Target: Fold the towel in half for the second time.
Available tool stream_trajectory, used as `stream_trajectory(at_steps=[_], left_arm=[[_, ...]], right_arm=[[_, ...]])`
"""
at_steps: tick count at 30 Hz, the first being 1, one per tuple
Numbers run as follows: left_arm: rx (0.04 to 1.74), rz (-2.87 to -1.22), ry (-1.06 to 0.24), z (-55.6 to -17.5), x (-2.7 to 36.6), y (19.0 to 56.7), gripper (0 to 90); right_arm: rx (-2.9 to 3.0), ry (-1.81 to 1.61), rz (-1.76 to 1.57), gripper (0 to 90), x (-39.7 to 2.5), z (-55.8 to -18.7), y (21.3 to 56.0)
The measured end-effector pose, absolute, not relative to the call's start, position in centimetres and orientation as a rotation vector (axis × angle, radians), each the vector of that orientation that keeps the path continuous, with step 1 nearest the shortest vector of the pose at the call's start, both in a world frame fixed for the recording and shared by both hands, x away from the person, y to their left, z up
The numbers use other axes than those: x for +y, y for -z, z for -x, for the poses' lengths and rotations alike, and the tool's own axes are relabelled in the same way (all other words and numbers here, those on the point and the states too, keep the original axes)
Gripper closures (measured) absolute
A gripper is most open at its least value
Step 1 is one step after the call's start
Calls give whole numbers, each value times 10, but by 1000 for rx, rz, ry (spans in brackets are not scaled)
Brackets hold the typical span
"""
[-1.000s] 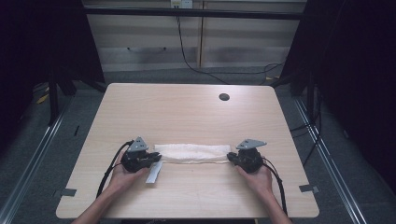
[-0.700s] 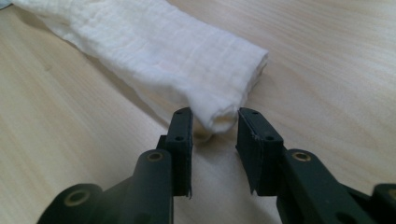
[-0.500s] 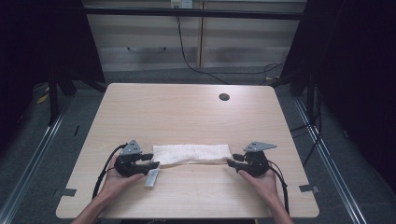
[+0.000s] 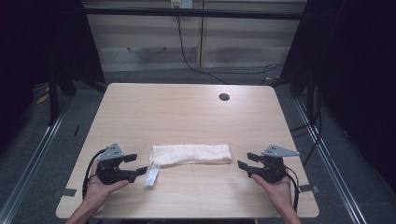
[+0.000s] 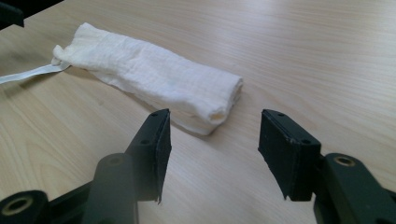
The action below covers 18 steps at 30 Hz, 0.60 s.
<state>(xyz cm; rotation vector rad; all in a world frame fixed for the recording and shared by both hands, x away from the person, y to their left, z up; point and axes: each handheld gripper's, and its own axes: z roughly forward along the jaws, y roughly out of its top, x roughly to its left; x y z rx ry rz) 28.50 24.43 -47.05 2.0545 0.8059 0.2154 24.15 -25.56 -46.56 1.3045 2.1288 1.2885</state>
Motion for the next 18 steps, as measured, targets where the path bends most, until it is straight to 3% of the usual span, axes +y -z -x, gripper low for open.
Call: stream_trajectory(at_steps=[11,14,18], left_arm=[[904,-1971,-225,-272,279,475,173],[953,-1877,-219,-275,290,476,171],[971,-1906,-251,-278,292,480,170]], right_arm=[[2072,-1283,-1373,401,-277,-224,476],[2074,-1251,-1393,379,-278,-225,481],[2080,-1220,-1402,356,-277,-227,484]])
